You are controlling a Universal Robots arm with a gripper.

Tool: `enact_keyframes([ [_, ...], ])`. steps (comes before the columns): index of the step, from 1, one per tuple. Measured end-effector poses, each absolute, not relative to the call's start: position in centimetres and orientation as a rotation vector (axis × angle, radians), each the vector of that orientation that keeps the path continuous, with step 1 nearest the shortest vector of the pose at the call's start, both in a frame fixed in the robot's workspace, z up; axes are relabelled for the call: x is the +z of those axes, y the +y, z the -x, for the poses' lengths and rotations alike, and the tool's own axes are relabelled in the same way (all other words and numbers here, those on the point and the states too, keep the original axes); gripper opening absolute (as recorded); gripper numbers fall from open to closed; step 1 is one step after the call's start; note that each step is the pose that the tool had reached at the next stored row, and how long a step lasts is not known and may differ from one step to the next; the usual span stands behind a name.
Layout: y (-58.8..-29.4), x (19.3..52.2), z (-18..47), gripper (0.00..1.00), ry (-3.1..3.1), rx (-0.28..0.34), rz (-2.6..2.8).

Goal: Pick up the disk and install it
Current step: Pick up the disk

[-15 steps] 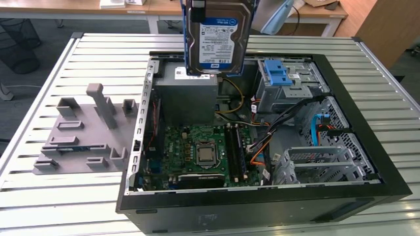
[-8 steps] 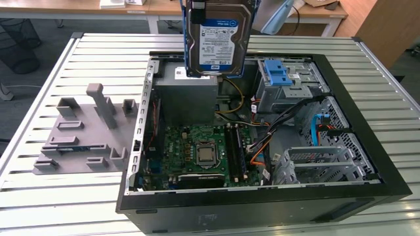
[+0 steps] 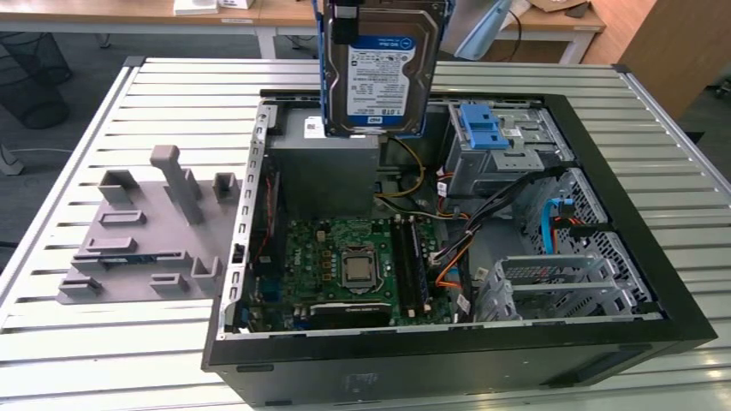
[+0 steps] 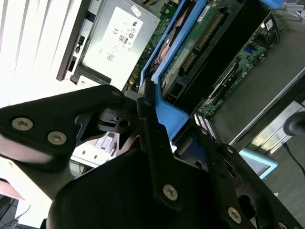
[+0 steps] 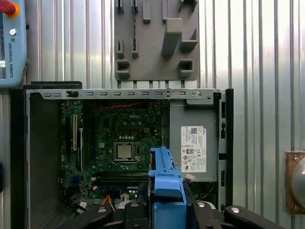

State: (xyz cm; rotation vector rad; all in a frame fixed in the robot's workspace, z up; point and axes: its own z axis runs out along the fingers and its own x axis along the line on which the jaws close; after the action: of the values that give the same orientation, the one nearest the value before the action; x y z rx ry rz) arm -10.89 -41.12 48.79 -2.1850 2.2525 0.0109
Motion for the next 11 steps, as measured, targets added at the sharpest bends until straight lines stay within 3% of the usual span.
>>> enact_keyframes([
  [11, -41.79, 48.79, 10.89, 0.36, 2.253, 0.010, 2.185],
])
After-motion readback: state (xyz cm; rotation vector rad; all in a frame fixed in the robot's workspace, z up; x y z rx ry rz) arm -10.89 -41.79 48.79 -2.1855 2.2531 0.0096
